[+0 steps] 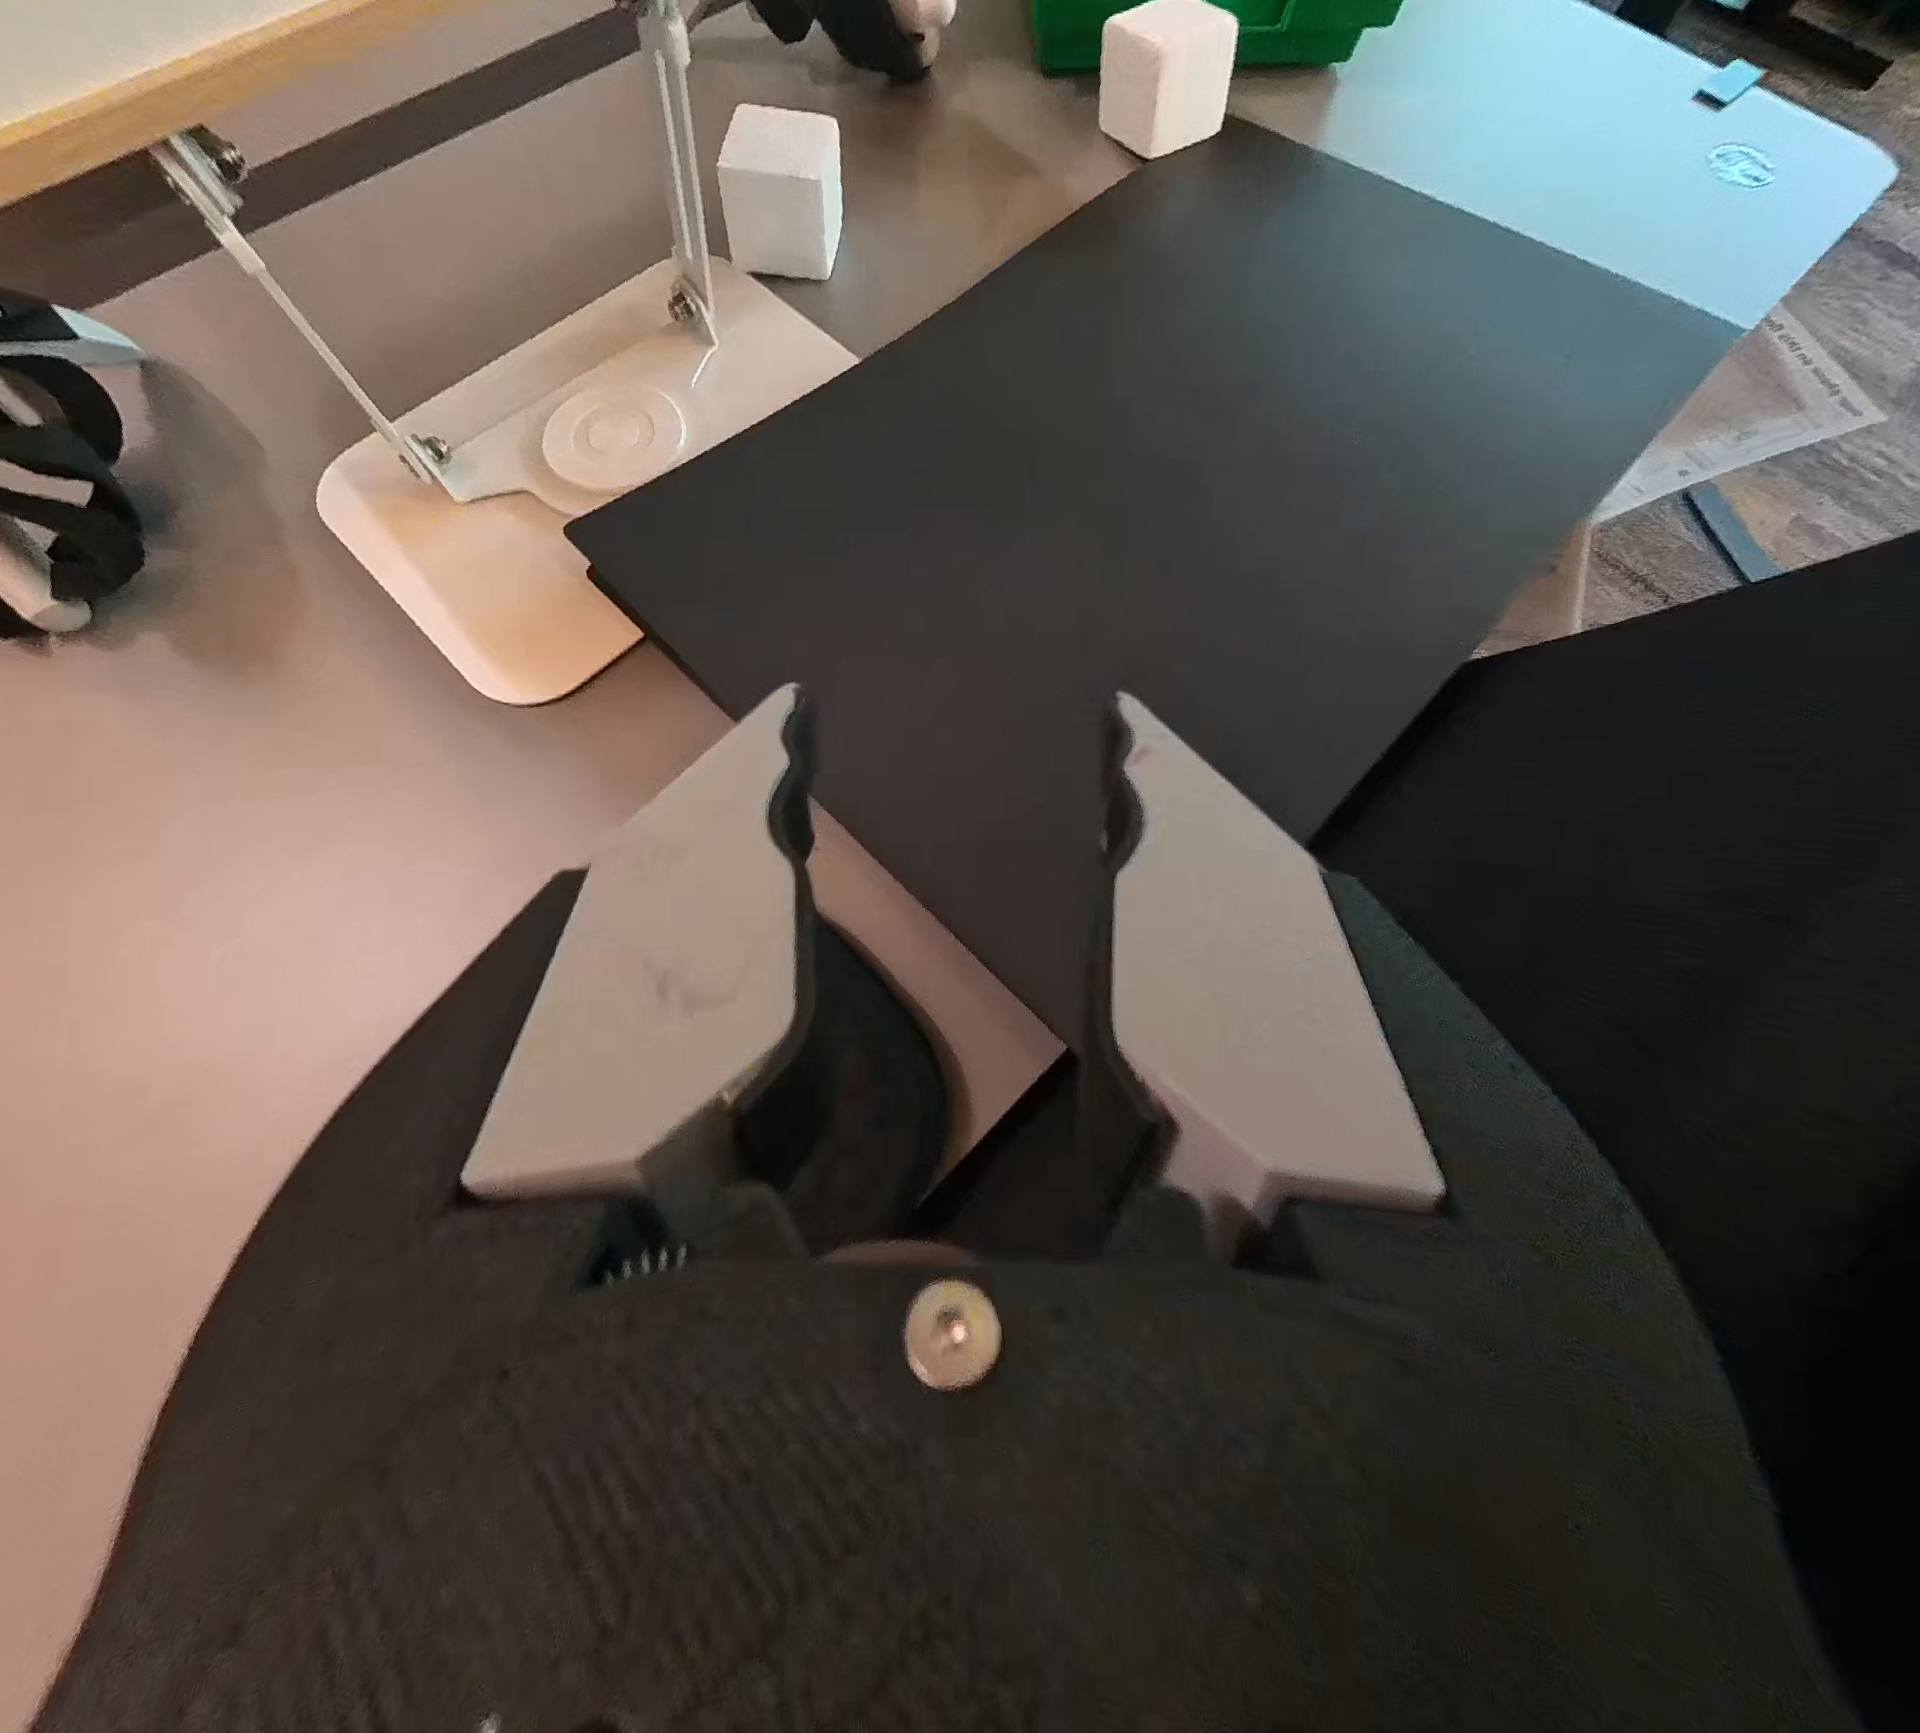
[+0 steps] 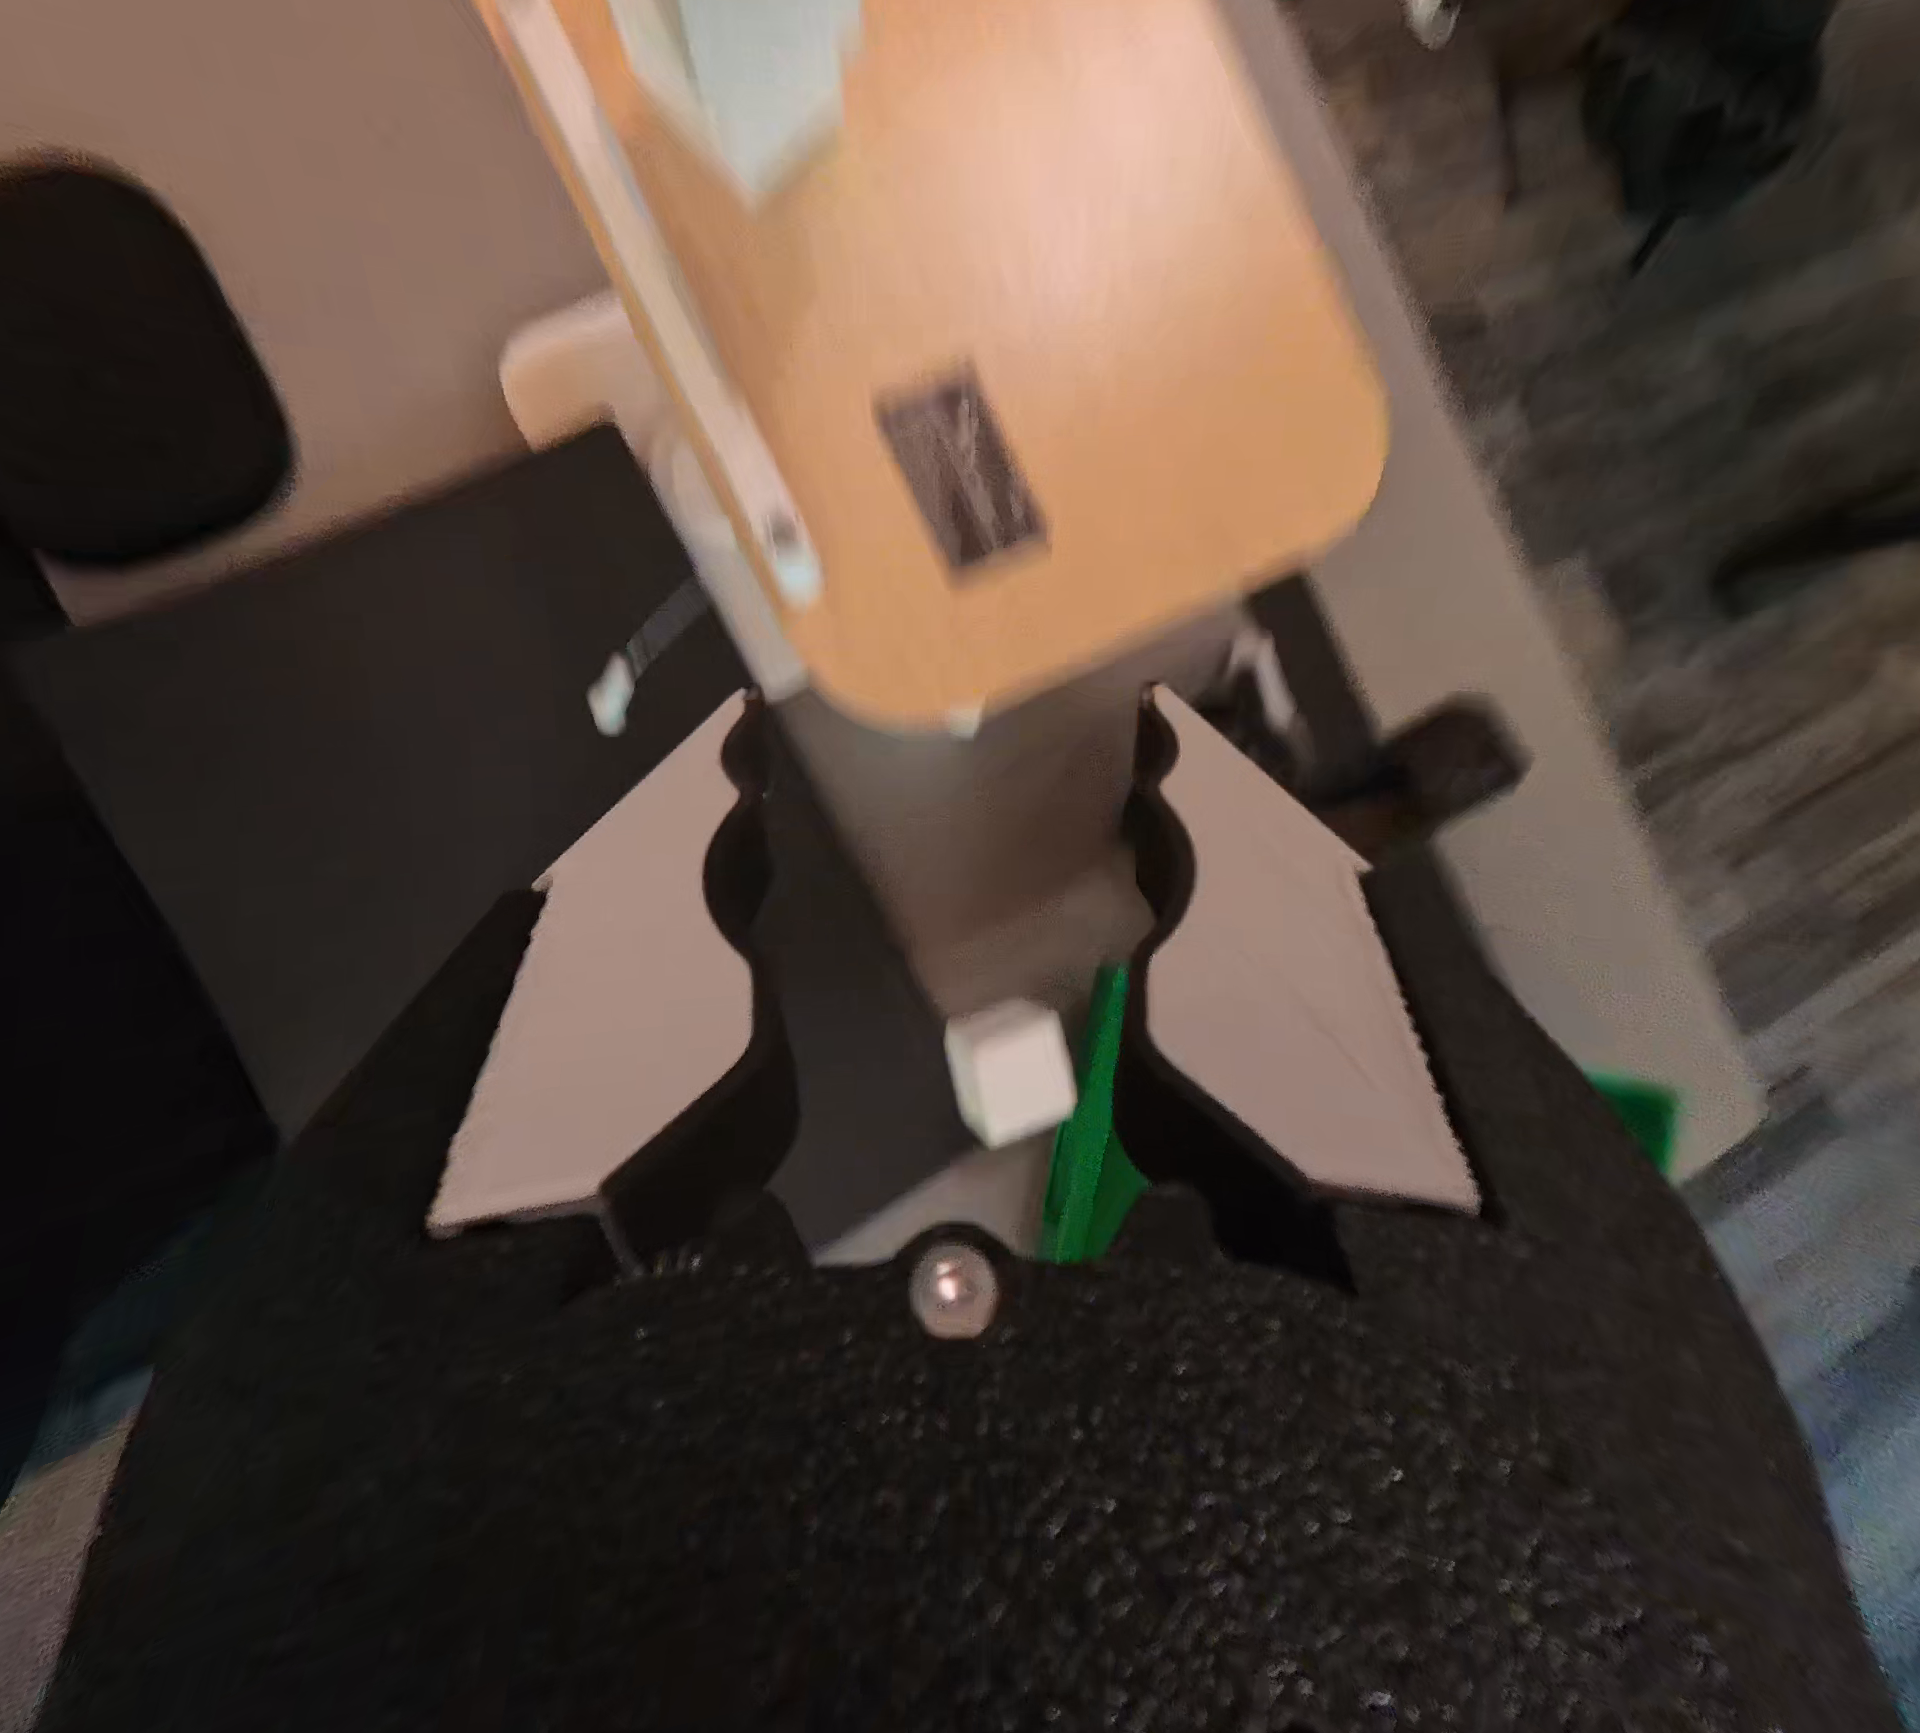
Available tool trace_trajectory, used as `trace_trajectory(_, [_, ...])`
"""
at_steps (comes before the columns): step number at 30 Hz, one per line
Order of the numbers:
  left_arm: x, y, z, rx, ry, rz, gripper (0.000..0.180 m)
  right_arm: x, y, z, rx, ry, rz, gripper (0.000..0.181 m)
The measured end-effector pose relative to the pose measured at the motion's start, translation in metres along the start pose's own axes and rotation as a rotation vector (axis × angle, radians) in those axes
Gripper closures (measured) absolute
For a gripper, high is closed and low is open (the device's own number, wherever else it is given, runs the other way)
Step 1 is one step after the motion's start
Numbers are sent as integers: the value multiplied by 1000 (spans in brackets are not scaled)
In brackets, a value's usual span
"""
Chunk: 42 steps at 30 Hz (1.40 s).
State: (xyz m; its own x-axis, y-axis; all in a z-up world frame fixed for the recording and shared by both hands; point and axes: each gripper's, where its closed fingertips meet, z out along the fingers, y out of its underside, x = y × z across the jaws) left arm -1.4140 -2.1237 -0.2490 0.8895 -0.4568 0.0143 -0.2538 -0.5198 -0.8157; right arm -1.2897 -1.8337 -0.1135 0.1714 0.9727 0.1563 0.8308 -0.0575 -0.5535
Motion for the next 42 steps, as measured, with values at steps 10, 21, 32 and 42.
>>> trace_trajectory(10, [-18,42,20,-262,-113,-26,126,35,254,101,-449,-132,-178,108])
trace_trajectory(21, [-40,60,16,-353,-254,-95,125,10,267,133,-358,-300,-321,127])
trace_trajectory(32, [-49,62,18,-375,-294,-94,126,3,280,134,-389,-371,-246,122])
trace_trajectory(42, [-49,52,22,-331,-290,-23,133,12,-13,-11,126,-295,-185,123])
